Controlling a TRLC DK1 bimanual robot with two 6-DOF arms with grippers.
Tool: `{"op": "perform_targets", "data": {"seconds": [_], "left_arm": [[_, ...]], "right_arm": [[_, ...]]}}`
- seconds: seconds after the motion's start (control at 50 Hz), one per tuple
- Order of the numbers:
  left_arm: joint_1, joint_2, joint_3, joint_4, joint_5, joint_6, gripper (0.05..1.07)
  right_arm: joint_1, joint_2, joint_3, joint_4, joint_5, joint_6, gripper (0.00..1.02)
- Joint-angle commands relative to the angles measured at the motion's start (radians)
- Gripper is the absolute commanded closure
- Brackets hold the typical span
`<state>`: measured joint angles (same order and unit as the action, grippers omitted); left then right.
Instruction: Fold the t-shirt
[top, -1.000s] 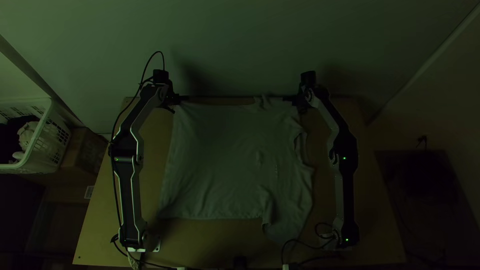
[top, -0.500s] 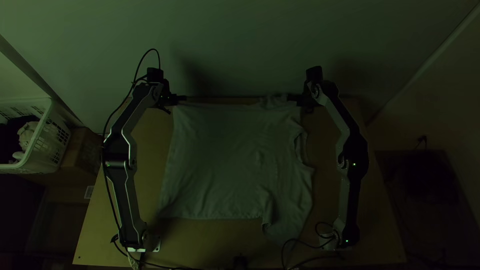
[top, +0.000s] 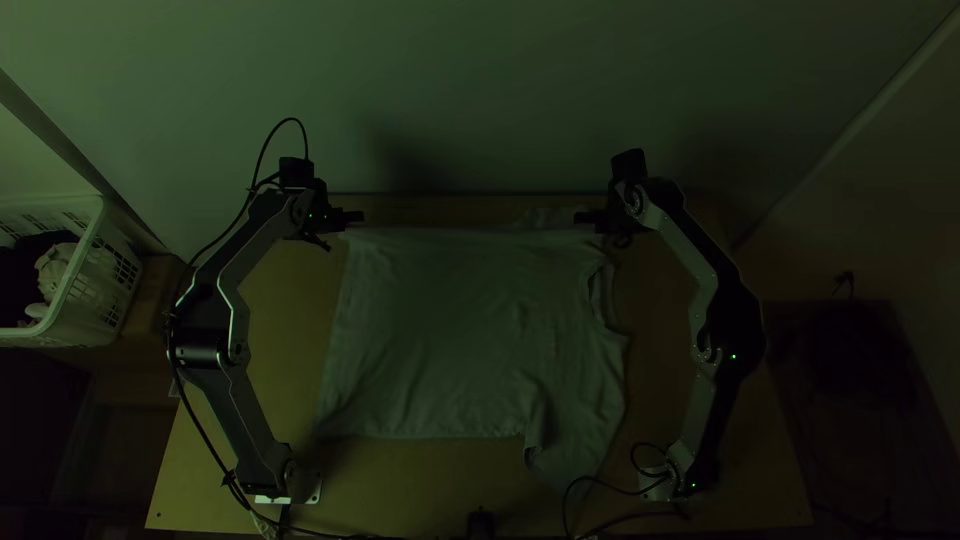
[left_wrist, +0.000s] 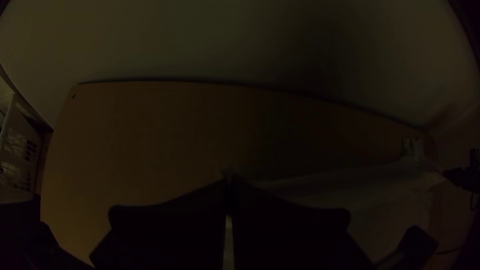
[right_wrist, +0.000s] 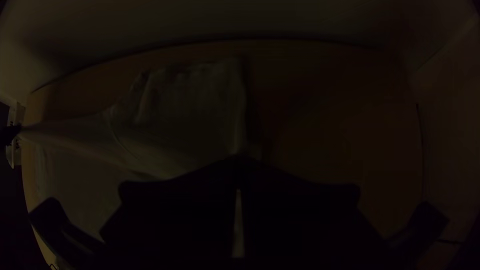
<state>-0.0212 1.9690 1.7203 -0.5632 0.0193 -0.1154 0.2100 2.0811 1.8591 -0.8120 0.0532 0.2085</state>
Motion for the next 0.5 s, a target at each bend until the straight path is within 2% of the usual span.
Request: {"op": "perform_targets", "data": {"seconds": [0.0,0.48], "left_arm": [[0.007,-0.087,-0.091,0.026,0.007,0.008,1.05],[0.006,-0.285,-0.401,0.125,0.008,0.013,1.05]], "right_arm": [[0.012,-0.088,-0.094,0.019,0.016,-0.006,1.00],[0.051,-0.351,-0.502,0.135,0.033,0.003,1.00]]}}
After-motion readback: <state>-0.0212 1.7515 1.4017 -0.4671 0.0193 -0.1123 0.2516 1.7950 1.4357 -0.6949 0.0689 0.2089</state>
